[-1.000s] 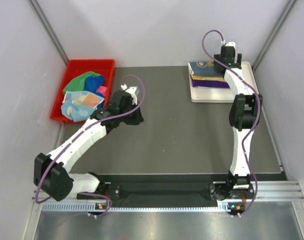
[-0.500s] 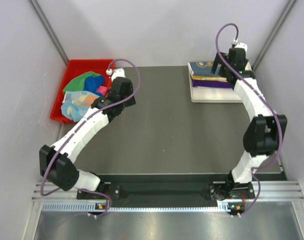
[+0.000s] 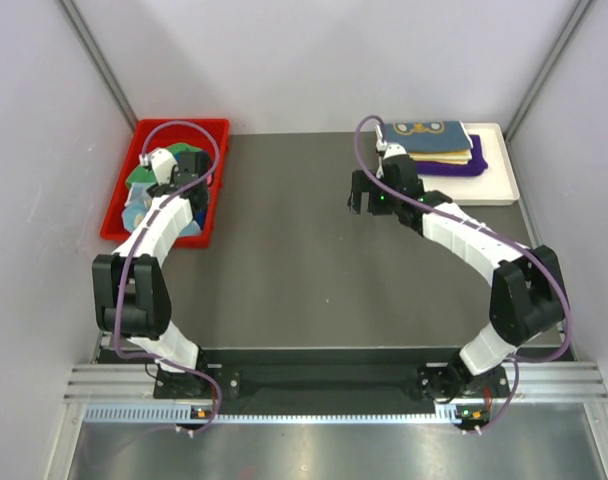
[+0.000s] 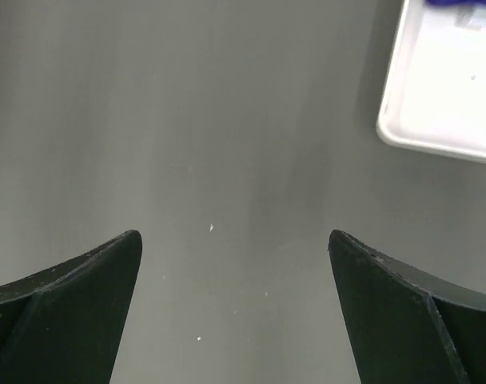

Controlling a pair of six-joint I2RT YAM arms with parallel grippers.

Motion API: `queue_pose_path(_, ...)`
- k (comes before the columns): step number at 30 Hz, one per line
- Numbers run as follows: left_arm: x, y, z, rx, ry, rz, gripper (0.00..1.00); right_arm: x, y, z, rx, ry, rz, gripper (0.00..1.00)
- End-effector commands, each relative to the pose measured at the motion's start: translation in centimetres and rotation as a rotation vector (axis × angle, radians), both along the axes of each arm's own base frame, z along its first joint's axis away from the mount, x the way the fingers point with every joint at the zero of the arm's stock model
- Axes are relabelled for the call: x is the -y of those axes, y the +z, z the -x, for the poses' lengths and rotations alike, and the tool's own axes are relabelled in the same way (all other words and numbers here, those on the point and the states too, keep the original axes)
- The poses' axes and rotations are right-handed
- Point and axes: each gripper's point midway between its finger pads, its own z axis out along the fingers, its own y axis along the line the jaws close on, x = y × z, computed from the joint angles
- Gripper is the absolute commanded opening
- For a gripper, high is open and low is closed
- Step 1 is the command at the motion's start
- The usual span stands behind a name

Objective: Fold and stack the towels
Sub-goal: Grab crumpled towel

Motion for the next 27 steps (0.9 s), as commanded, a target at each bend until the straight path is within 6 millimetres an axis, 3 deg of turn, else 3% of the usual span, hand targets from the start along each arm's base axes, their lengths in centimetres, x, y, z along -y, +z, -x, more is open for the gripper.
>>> queue_pose_path(1,-1.8,-0.1,0.3,0.024,0.107,-0.011,0.63,-1.1,3.0,0.6,0.092,0.023,-0.071,1.0)
queue_pose_path(9,-4.8,-0.9,3.5,0.014,0.263,-0.044,0.75,-1.6,1.2,1.7,0.068,0.05,-0.074,1.0)
queue_pose_path(12,-5.0,-1.1,3.7,0.016,0.268,-0.037,0.76,-1.7,0.6,1.8,0.058,0.059,-0.073,1.0)
queue_pose_path(14,-6.4,-1.9,4.3,-0.001,0.303,-0.023,0.77,-1.9,0.4,1.9,0.052,0.067,-0.074,1.0)
queue_pose_path(18,-6.4,-3.6,3.8,-0.013,0.282,0.02,0.76,-2.3,0.2,2.1,0.051,0.077,-0.075,1.0)
queue_pose_path(21,-6.3,-3.6,3.3,0.013,0.272,0.042,0.61,-2.5,0.3,2.2,0.053,0.085,-0.066,1.0)
queue_pose_path(22,-6.2,-3.2,2.8,0.044,0.264,0.051,0.52,-2.5,0.3,2.2,0.056,0.085,-0.064,1.0)
queue_pose_path(23,-5.7,-2.7,2.6,0.07,0.237,0.072,0.31,-2.5,0.3,2.3,0.057,0.086,-0.059,1.0)
queue_pose_path(24,-5.6,-2.4,2.5,0.085,0.227,0.077,0.17,-2.5,0.4,2.3,0.062,0.084,-0.056,1.0)
queue_pose_path(26,-5.4,-0.7,2.4,0.141,0.209,0.091,0.0,-2.4,0.4,2.2,0.061,0.081,-0.054,1.0)
queue_pose_path(27,-5.3,-0.3,2.4,0.149,0.2,0.092,0.0,-2.5,0.6,2.2,0.066,0.083,-0.052,1.0)
